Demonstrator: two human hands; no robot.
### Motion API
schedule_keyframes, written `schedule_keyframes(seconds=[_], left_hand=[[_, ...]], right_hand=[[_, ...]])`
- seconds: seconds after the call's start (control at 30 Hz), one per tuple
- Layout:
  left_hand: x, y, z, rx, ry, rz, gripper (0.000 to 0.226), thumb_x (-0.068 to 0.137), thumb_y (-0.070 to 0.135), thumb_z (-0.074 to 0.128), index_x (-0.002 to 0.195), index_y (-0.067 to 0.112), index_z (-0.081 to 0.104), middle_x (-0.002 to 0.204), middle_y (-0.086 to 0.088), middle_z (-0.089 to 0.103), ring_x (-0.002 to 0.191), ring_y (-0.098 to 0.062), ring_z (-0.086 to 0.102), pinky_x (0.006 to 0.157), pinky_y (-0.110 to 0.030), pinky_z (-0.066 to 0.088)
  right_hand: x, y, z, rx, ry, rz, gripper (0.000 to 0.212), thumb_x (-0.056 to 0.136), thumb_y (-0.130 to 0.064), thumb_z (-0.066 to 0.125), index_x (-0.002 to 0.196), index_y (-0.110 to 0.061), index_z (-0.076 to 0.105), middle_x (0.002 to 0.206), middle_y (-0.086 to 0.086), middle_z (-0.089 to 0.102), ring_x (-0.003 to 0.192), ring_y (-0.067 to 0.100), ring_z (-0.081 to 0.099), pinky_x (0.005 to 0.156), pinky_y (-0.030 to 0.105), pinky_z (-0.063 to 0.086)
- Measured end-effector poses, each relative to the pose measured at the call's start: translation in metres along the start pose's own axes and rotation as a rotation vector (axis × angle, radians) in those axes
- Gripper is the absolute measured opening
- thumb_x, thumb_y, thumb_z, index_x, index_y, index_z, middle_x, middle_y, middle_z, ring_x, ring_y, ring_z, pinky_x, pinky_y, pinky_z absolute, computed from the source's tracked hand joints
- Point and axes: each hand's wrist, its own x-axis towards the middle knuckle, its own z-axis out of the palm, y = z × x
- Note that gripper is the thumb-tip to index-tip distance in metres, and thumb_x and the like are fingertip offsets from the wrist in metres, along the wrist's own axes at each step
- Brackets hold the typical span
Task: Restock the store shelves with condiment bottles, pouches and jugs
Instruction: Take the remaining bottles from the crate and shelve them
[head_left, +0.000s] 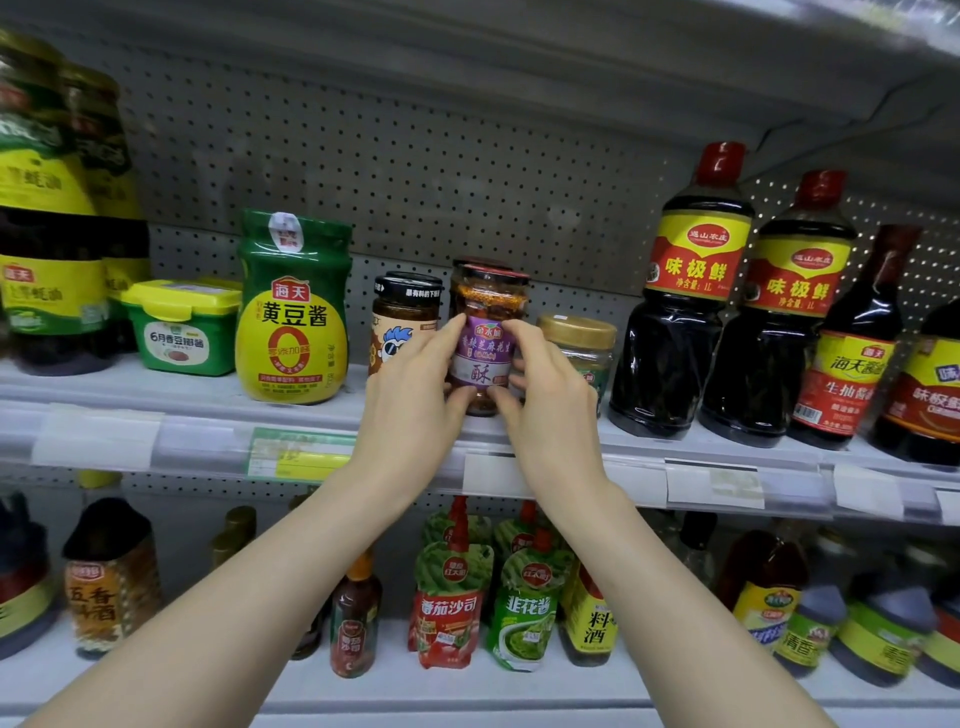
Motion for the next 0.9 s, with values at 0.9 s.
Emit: schedule_keyframes(seconds=[0.9], left_hand=[[-0.073, 0.062, 0.008, -0.071, 0.091, -0.06, 0.052, 0.09, 0.012, 0.069, 0.138, 0.025, 0.054, 0.123, 0.007, 0.059, 0.105, -0.008, 0.06, 0.091, -0.037, 0.056]], right_hand=[[-0.078, 0.035, -0.045, 0.155, 0.047, -0.107, 0.048, 0.095, 0.0, 0.063, 0.14, -0.013, 0.056, 0.137, 0.003, 0.061, 0.122, 0.02, 0.061, 0.101, 0.042, 0.052]])
